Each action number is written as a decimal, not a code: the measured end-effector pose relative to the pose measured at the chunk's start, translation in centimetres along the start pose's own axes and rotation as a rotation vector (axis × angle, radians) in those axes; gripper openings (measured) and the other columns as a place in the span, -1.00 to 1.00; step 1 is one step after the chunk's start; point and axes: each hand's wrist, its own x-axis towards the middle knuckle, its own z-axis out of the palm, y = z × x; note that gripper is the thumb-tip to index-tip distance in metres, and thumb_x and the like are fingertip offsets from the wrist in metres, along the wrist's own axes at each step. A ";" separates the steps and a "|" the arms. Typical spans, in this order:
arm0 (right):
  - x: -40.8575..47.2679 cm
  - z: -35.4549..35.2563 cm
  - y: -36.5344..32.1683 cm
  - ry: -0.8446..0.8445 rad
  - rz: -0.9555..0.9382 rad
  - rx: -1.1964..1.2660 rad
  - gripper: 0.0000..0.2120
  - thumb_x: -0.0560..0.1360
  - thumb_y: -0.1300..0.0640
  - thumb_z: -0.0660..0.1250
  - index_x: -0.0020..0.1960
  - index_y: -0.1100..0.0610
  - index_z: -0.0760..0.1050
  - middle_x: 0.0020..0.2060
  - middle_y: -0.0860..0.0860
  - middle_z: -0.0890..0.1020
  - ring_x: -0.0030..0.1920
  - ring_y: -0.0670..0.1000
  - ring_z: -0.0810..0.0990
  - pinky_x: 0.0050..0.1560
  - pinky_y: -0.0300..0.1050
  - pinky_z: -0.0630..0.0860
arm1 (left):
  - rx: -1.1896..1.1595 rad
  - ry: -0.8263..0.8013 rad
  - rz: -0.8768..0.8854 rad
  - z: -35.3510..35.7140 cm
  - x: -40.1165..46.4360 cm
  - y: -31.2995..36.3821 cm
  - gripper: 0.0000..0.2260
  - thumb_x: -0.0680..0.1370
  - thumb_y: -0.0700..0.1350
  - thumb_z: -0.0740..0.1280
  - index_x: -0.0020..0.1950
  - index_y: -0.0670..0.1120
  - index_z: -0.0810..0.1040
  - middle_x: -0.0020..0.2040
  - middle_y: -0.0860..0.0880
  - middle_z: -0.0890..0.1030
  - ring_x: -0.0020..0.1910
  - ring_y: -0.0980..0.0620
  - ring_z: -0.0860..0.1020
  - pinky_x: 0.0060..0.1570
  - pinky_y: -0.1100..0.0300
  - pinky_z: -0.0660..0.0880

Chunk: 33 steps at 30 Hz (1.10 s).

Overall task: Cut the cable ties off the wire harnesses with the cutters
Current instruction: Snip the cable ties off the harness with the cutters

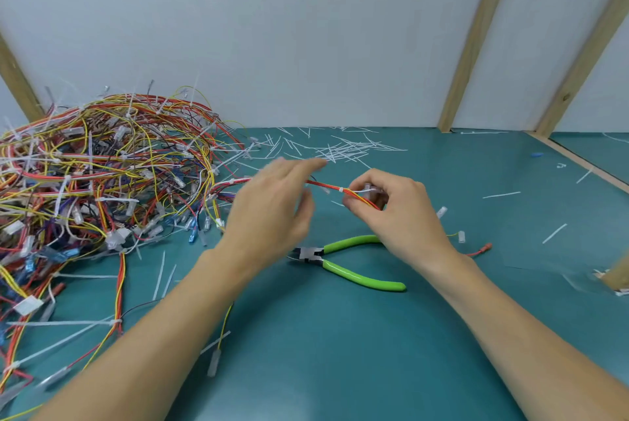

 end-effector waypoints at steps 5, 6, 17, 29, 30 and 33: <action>-0.3 0.3 -0.6 0.030 -0.104 -0.002 -0.85 0.48 0.06 0.55 -0.03 -0.05 0.59 -0.39 -0.09 0.56 -0.37 -0.06 0.50 -0.25 -0.26 0.42 | -0.148 -0.086 0.052 0.6 -0.2 0.3 -0.82 0.65 -0.01 0.32 0.08 -0.06 0.66 -0.17 0.04 0.62 -0.16 -0.02 0.55 -0.13 0.00 0.46; -0.2 0.3 -0.6 0.045 -0.104 -0.019 -0.79 0.47 0.07 0.55 0.03 -0.07 0.58 -0.34 -0.13 0.59 -0.30 -0.08 0.58 -0.18 -0.20 0.51 | -0.173 -0.053 0.026 0.6 -0.2 0.1 -0.84 0.64 -0.01 0.32 0.06 -0.04 0.66 -0.20 0.07 0.60 -0.21 0.03 0.52 -0.17 0.00 0.46; 0.7 -1.8 0.9 0.127 0.093 -0.216 -0.59 0.39 -0.11 0.58 0.18 -0.17 0.55 -0.17 -0.23 0.69 -0.10 -0.19 0.66 0.01 -0.02 0.59 | -0.350 0.194 -0.589 0.9 -0.1 -2.8 -0.77 0.65 -0.03 0.25 -0.14 0.02 0.64 -0.47 0.06 0.50 -0.48 0.15 0.38 -0.38 0.11 0.26; 1.6 -1.9 2.2 0.133 0.305 0.232 -0.81 0.64 0.14 0.33 -0.06 0.09 0.70 -0.51 -0.09 0.56 -0.54 -0.20 0.43 -0.47 -0.43 0.27 | -0.404 0.200 -0.871 1.0 -0.2 -5.4 -0.74 0.63 -0.02 0.24 -0.16 0.03 0.68 -0.64 0.10 0.34 -0.60 0.09 0.29 -0.39 0.13 0.17; 1.6 -1.9 2.3 0.141 0.324 0.244 -0.81 0.65 0.15 0.32 -0.05 0.10 0.70 -0.52 -0.11 0.54 -0.55 -0.20 0.41 -0.49 -0.43 0.25 | -0.413 0.197 -0.875 0.9 -0.2 -5.4 -0.74 0.63 -0.02 0.24 -0.16 0.02 0.68 -0.65 0.09 0.32 -0.60 0.09 0.28 -0.39 0.13 0.18; 1.7 -1.8 2.7 0.179 0.351 0.222 -0.81 0.65 0.15 0.31 -0.05 0.07 0.68 -0.53 -0.13 0.54 -0.52 -0.21 0.40 -0.48 -0.39 0.27 | -0.429 0.190 -0.873 0.9 -0.2 -5.2 -0.73 0.63 -0.02 0.24 -0.17 0.02 0.67 -0.65 0.09 0.30 -0.61 0.08 0.27 -0.39 0.14 0.17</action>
